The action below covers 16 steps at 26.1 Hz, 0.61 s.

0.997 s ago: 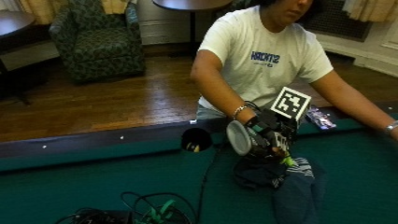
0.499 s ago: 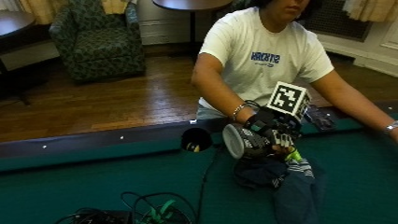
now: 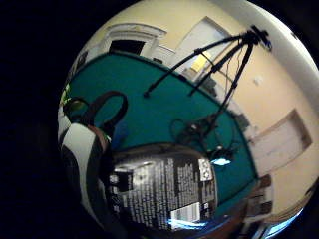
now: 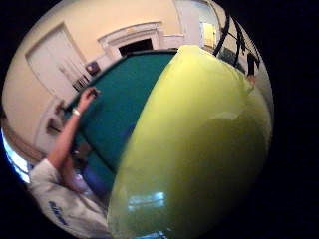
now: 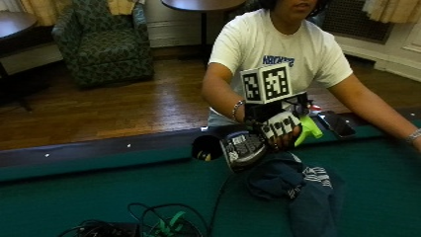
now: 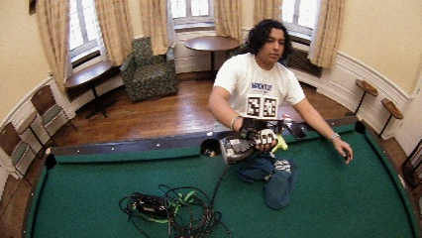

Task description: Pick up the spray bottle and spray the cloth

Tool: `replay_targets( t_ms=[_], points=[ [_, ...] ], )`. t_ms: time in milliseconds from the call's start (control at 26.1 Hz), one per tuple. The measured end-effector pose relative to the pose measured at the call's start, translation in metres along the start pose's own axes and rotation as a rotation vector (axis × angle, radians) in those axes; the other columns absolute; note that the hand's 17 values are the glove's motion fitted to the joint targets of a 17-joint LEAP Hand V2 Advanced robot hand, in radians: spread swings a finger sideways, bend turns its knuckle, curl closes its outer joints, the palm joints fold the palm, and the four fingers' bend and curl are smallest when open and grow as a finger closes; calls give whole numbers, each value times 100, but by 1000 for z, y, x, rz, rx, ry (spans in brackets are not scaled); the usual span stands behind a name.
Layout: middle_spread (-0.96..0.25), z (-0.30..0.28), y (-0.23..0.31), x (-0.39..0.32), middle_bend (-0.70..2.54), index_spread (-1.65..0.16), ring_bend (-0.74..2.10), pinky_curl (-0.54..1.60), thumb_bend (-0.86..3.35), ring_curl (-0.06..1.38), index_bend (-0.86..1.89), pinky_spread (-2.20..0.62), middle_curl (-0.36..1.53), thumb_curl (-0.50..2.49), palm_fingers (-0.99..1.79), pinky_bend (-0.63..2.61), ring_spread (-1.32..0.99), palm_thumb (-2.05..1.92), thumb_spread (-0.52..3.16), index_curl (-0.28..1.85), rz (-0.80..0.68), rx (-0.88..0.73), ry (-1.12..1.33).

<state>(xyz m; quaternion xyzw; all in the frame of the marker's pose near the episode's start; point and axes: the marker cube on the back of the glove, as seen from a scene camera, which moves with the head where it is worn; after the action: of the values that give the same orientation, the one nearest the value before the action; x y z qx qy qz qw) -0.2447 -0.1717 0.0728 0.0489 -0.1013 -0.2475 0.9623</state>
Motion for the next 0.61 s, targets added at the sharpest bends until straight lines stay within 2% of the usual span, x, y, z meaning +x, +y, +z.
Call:
replay_targets(
  t_ms=[230, 422, 614],
  points=[
    [-19, -9, 24, 17, 70, -28, 73, 42, -3, 50, 39, -29, 58, 82, 137, 43, -21, 92, 27, 60, 211, 9, -550],
    [-19, 2, 40, 3, 70, -28, 73, 42, -3, 50, 38, -29, 58, 82, 137, 43, -21, 92, 27, 60, 284, 66, -967],
    [-19, 11, 51, -32, 70, -28, 72, 42, -3, 50, 39, -29, 58, 83, 137, 43, -21, 92, 26, 61, 320, 30, -1236]
  ],
)
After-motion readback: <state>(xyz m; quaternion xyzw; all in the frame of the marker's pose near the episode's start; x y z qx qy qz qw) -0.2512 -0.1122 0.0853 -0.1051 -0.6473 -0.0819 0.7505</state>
